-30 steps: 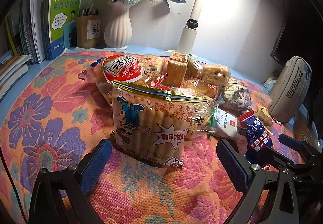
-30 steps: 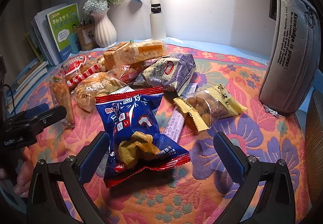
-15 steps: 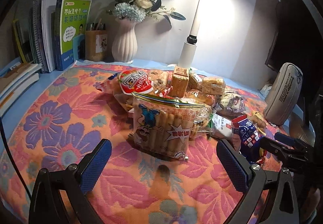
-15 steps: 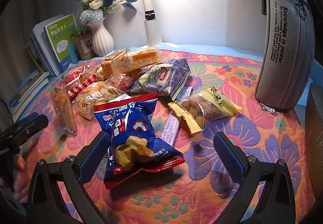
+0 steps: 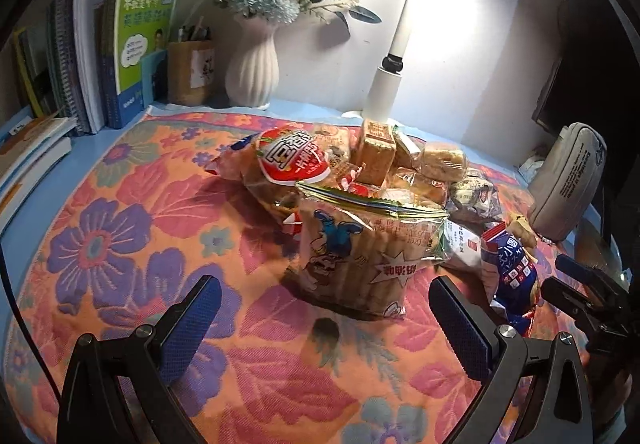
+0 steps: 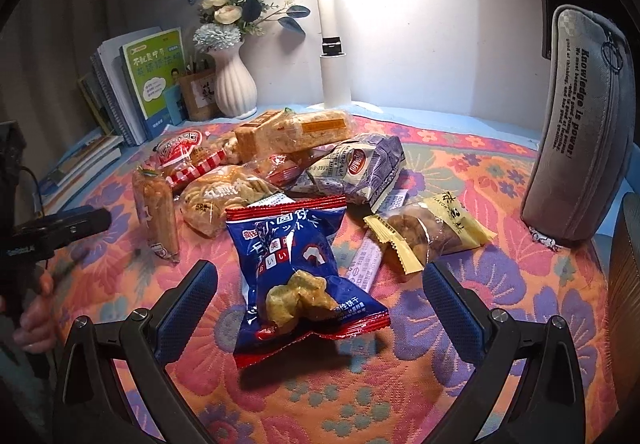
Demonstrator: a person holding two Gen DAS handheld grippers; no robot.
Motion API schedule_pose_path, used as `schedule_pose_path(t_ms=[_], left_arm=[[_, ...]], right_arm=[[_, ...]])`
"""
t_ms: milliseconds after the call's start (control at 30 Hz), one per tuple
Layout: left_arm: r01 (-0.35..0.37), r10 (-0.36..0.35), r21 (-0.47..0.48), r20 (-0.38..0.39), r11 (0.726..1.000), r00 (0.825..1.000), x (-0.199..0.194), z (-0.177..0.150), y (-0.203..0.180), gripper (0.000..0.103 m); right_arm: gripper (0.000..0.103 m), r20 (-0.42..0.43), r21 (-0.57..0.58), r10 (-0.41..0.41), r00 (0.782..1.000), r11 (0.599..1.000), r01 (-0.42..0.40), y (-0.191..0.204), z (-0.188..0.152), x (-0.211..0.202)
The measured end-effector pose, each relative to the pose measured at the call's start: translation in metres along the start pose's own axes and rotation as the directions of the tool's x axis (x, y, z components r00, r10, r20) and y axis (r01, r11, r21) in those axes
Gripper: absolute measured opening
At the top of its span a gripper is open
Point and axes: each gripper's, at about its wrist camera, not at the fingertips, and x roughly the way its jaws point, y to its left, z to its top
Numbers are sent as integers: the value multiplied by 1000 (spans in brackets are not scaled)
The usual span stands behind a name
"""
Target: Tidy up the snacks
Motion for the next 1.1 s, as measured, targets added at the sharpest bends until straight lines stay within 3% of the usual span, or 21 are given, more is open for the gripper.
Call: schedule_pose_path(t_ms=[233,533,600,633,767,933,1100], left_arm=[[-1,2,13,-47,1000,999,34,15,-7,103],[25,-23,13,-86,1000,996,43,13,-5,103],[20,-18,16,-93,1000,995,45,12,-6,93],[28,-26,18,-103,999,994,46,12,-6,84],[20,-17,42,-75,999,997,41,11,-10,67],[7,-5,53,-53,999,999,32,11,-12,58],[60,-59,41,-15,997,998,10,7,-19,58]], right_arm=[[103,-24,142,99,995,985,-95,-28,1,3],[103,-151,34,82,985,996,-77,3,10,31],[103,-182,16,78,980,997,-76,9,11,41],[101,-195,0,69,978,998,-70,12,11,46],[67,-229,-60,17,973,998,-31,20,8,55],[56,-205,-85,2,979,996,-20,23,6,43],[53,-162,-80,19,987,996,-33,23,3,17]])
